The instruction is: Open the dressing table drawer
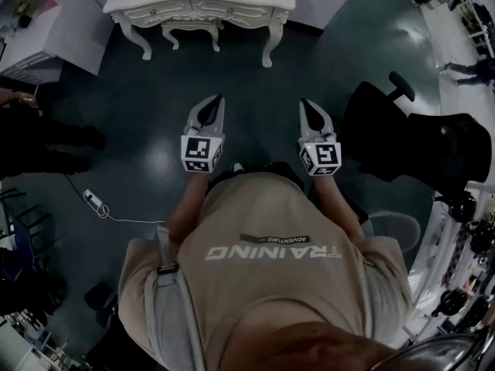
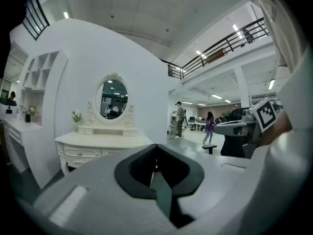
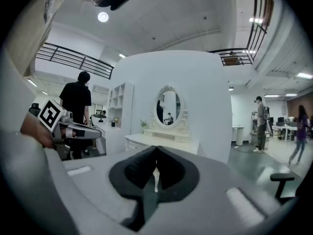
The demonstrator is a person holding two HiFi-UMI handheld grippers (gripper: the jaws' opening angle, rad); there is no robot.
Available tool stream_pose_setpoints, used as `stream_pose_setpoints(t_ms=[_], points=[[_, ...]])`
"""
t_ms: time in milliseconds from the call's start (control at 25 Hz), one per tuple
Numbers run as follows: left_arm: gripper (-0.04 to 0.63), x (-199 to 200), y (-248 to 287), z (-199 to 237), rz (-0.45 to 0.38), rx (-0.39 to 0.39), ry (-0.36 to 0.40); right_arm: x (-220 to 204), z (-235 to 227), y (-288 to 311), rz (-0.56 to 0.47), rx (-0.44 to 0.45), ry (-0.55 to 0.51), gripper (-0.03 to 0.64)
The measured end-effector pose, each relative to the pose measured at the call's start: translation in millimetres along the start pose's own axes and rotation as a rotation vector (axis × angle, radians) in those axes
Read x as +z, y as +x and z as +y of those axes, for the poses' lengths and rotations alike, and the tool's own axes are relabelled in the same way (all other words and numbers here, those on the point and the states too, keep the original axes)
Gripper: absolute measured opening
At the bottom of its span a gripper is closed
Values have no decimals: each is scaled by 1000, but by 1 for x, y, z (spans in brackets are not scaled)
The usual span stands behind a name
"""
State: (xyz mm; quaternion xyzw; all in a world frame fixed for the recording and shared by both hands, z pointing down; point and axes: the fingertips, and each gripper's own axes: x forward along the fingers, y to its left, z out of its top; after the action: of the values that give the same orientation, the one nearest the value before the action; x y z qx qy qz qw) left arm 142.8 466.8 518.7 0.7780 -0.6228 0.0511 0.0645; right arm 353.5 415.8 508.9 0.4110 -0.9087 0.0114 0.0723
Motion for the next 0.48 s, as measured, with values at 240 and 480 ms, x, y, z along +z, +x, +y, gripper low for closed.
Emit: stream_pose_setpoints(t_ms=[240, 480], points=[[8, 11, 36, 5, -11, 12, 1, 7, -26, 20, -5, 7, -37, 3], [8, 20, 83, -11, 25, 0, 9, 6, -56, 42, -7, 46, -81, 3]])
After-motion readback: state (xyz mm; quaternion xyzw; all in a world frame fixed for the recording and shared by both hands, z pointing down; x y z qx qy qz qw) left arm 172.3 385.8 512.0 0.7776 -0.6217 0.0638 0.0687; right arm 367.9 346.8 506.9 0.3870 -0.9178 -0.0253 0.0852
